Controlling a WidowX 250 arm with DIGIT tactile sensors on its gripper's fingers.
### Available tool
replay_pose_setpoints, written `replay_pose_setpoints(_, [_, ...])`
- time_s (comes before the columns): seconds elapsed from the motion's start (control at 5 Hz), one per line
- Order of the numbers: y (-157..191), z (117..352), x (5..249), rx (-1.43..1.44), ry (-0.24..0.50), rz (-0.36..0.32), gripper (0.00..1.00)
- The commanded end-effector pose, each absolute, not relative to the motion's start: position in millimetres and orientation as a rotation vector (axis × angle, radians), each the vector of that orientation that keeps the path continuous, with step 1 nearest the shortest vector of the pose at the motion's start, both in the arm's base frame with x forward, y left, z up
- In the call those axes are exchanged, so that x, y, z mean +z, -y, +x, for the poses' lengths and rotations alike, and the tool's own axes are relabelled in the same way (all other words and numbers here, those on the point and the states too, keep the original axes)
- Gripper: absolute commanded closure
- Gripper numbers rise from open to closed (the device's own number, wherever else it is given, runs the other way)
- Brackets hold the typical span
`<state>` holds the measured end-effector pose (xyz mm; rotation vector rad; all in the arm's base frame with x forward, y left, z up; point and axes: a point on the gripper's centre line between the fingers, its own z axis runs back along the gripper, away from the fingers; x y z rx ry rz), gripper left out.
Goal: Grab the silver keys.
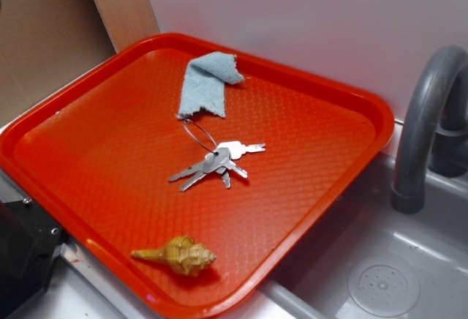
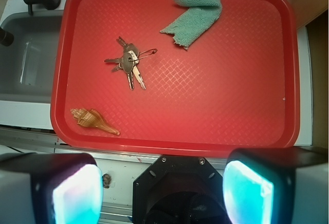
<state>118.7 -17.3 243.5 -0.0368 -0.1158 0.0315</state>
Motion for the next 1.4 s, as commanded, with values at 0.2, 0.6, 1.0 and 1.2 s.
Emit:
replay_pose_setpoints(0.2, [8, 169, 236, 0.155, 0.098, -0.01, 0.0])
replay_pose_setpoints(0.6, [14, 224, 206, 0.662, 0.079, -0.115, 0.0])
replay_pose_setpoints(1.0, [22, 243, 151, 0.875, 0.108, -0.257, 0.0])
replay_pose_setpoints(1.2, [34, 249, 128, 0.876, 0.087, -0.223, 0.0])
